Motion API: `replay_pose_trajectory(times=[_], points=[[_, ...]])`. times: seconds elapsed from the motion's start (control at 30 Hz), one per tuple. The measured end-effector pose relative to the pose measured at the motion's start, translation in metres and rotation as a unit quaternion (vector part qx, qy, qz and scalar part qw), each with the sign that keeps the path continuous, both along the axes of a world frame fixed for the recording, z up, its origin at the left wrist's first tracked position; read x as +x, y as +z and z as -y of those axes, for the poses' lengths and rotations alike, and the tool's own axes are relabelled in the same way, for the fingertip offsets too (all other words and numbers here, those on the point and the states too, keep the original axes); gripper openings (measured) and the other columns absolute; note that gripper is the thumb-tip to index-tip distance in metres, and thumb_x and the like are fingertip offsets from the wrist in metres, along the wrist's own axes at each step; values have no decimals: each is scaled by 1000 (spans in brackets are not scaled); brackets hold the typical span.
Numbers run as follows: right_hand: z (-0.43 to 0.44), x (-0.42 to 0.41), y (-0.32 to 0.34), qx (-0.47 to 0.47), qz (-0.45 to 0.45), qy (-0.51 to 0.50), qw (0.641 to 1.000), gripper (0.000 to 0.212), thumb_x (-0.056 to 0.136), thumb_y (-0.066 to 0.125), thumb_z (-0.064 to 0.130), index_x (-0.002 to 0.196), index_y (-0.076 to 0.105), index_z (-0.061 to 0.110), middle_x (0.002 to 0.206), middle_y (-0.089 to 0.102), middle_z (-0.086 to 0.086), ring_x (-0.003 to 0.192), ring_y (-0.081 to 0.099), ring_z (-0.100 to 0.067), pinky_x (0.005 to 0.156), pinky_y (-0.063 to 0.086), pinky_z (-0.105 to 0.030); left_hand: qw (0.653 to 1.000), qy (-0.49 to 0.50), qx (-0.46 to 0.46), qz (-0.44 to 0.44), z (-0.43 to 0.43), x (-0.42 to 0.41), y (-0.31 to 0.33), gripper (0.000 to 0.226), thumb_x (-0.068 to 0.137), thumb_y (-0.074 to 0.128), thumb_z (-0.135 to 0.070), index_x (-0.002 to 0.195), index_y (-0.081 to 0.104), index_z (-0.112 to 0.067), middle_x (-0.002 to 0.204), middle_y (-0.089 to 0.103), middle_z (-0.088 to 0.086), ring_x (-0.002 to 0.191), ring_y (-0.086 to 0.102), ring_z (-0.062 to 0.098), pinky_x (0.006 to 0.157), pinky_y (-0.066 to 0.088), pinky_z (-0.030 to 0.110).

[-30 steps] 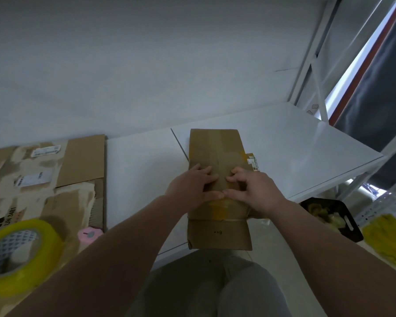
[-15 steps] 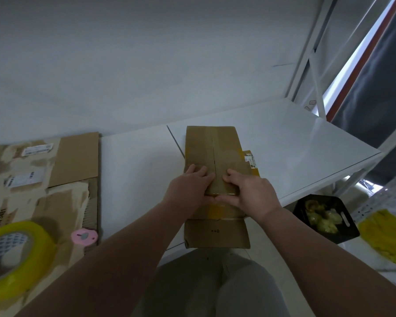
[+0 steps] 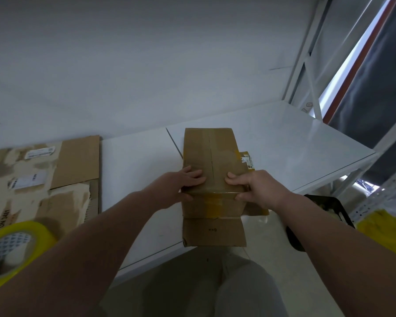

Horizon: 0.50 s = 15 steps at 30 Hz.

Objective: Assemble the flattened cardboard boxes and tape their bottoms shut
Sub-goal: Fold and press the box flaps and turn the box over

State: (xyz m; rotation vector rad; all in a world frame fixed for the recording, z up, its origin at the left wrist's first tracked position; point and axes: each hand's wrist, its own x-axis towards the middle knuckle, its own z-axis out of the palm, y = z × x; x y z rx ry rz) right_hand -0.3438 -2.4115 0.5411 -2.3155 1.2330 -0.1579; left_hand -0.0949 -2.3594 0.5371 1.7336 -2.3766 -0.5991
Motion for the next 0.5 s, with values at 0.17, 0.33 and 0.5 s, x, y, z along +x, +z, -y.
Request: replay_pose_trajectory(times=[0.17, 0.33, 0.5], points=[[-8, 1, 2, -42, -16, -11, 999, 62, 80, 75, 24, 137, 50, 29, 143, 46, 14, 128, 47, -11, 108, 37, -28, 999, -2, -1, 37, -3, 0, 3, 69, 89, 64, -13, 145, 31, -35, 157, 18, -11, 147, 5, 14, 120, 14, 41], [-36, 40, -17, -165, -64, -137, 975, 71, 74, 63, 67, 126, 35, 28, 116, 59, 5, 95, 62, -18, 76, 50, -29, 999, 37, -15, -5, -5, -5, -7, 63, 91, 61, -15, 145, 34, -35, 156, 20, -12, 147, 4, 15, 120, 13, 41], [-31, 36, -28, -202, -54, -123, 970, 70, 81, 63, 56, 134, 29, 25, 129, 55, 2, 103, 62, -21, 85, 51, -34, 995, 75, -28, -66, -10, -10, -15, 62, 92, 59, -10, 144, 36, -34, 158, 18, -9, 147, 3, 17, 120, 12, 44]])
